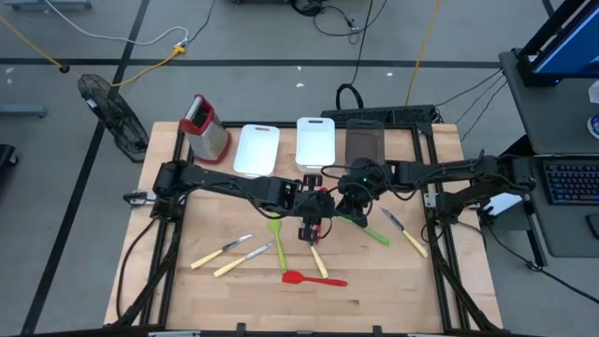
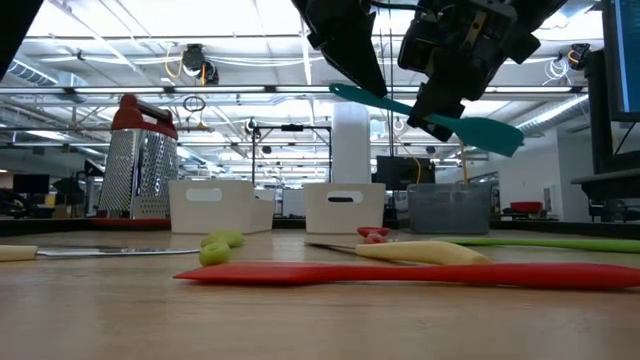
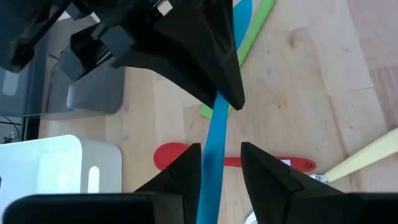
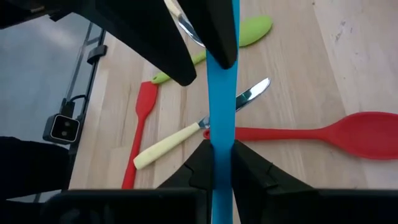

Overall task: Pick & Place Kitchen Items
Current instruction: Put the blue spatula into the left white bin

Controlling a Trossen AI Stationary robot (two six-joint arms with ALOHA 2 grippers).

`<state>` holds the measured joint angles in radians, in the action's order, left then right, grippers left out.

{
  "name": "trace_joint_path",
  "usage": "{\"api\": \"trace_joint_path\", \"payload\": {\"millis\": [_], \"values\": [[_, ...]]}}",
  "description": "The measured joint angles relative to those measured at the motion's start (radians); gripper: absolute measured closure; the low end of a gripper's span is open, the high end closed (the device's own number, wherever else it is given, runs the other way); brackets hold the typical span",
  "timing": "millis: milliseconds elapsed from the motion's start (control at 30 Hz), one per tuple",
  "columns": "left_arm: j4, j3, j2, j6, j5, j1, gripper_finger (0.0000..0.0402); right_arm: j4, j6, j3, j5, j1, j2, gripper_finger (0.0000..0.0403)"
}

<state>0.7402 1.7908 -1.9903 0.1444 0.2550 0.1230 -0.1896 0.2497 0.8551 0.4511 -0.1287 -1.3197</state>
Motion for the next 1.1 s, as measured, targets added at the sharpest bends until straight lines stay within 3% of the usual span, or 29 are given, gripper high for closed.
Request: {"api": "trace_joint_path", "payload": {"millis": [267,500,1100], "values": [[0.001,0.0,0.0,0.002,0.023,-0.01,0.0282,0.019,0.019,0.0,0.024,0.0,0.0,0.0377],[0.012,0.0,0.0,0.007,-0.033,-0.017,0.0282,0.036,0.027,0.0,0.026,0.0,0.0,0.0377],[-0.04,-0.006,-0.023,-0.02,-0.048,-0.019,0.0282,0.05,0.045,0.0,0.052,0.0,0.0,0.0377]]}}
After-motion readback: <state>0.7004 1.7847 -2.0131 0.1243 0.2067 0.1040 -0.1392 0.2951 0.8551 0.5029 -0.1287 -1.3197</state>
